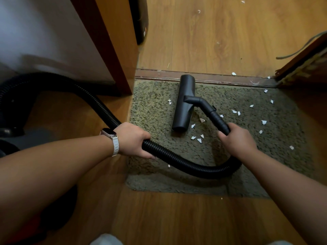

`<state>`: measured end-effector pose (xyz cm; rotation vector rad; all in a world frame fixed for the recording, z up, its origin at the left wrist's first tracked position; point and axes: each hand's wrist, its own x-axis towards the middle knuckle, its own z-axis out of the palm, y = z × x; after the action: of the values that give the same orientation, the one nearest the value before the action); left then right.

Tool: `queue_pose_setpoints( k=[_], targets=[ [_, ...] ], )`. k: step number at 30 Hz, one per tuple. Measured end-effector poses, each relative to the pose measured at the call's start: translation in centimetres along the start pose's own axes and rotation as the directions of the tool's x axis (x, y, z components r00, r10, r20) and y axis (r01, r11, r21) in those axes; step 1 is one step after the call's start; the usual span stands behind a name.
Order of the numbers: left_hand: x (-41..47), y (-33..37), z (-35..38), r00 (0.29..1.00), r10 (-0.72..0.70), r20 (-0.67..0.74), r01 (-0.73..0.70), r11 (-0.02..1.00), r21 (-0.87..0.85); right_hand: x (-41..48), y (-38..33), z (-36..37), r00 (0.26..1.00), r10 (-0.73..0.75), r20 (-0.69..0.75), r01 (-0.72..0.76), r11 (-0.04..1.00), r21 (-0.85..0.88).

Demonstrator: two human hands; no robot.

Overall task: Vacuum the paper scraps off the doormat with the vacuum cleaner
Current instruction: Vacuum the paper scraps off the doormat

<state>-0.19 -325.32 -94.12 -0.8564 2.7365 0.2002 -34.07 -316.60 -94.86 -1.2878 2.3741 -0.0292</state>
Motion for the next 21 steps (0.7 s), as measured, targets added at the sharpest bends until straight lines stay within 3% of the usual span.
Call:
queue_pose_setpoints(
  k=[6, 14, 17, 21],
  targets=[
    [-0.5, 0.0, -0.5, 1.0, 0.007, -0.016, -0.006, 1.0, 0.015, -0.5, -2.1, 0.6, 0.995, -0.084, 0.062, 0.09, 0.991, -0.095],
    [-1.5, -0.4, -0.3, 0.999, 0.041, 0.033, -0.042, 0.997, 0.058, -1.3, -4.7, 1.9, 0.933, -0.325, 0.156, 0.348, 0.925, -0.15],
    [-1.3, -0.4, -0.4, 0.998, 0.04, 0.042, -0.042, 0.997, 0.058, -1.4, -4.4, 1.9, 0.934, -0.324, 0.15, 0.344, 0.929, -0.136],
    [-0.7, -0.5, -0.6, 0.999, 0.013, 0.046, -0.016, 0.998, 0.056, -0.6, -3.5, 1.2, 0.971, -0.222, 0.087, 0.229, 0.97, -0.078]
  ],
)
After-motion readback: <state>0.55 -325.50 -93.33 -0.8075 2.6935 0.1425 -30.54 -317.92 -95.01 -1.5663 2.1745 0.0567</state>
